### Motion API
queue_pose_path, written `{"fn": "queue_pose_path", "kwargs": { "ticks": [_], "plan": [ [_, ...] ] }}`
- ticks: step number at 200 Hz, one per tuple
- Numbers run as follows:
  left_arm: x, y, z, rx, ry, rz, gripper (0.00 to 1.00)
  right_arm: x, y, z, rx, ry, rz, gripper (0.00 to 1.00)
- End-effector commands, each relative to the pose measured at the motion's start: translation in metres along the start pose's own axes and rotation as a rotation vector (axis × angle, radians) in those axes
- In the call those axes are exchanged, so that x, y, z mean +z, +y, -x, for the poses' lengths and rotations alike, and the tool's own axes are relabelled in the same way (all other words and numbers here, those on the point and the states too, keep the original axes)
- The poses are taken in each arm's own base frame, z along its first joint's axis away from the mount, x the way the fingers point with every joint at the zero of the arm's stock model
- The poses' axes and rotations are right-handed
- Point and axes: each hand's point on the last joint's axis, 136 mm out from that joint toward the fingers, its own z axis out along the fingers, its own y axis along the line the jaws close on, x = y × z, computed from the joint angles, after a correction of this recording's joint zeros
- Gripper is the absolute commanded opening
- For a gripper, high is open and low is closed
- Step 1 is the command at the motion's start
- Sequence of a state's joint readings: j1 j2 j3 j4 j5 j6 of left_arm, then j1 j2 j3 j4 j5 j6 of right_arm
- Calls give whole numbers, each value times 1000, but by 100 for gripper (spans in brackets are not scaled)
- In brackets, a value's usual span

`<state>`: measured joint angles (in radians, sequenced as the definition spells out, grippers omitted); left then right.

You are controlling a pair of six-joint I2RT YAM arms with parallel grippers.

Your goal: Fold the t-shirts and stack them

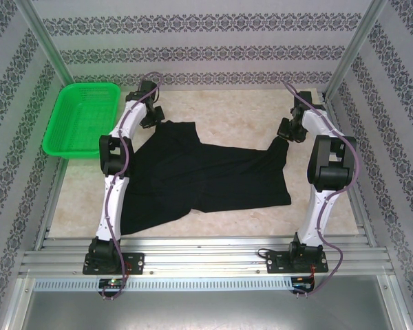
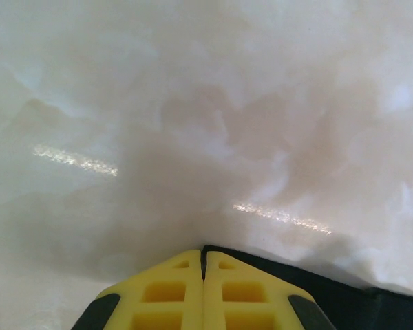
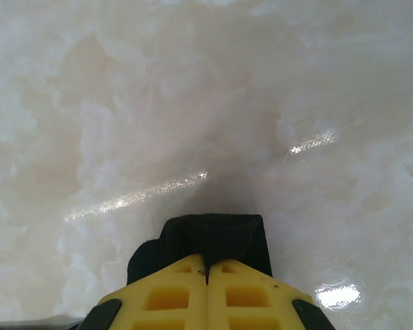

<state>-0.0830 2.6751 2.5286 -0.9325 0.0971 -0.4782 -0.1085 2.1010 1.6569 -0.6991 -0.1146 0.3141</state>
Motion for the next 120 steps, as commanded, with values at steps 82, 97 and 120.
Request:
{"fn": "queue_pose_path", "kwargs": {
  "ticks": [82,97,120],
  "plan": [
    [-172,-4,103,-16,-388,-148,0,-45,15,53,-2,-161,23,0],
    [-182,0,106,-17,-403,-149,0,-45,16,60,12,-171,34,0],
    [-190,8,109,-23,-418,-148,0,-42,17,65,18,-175,43,0]
  ]
}}
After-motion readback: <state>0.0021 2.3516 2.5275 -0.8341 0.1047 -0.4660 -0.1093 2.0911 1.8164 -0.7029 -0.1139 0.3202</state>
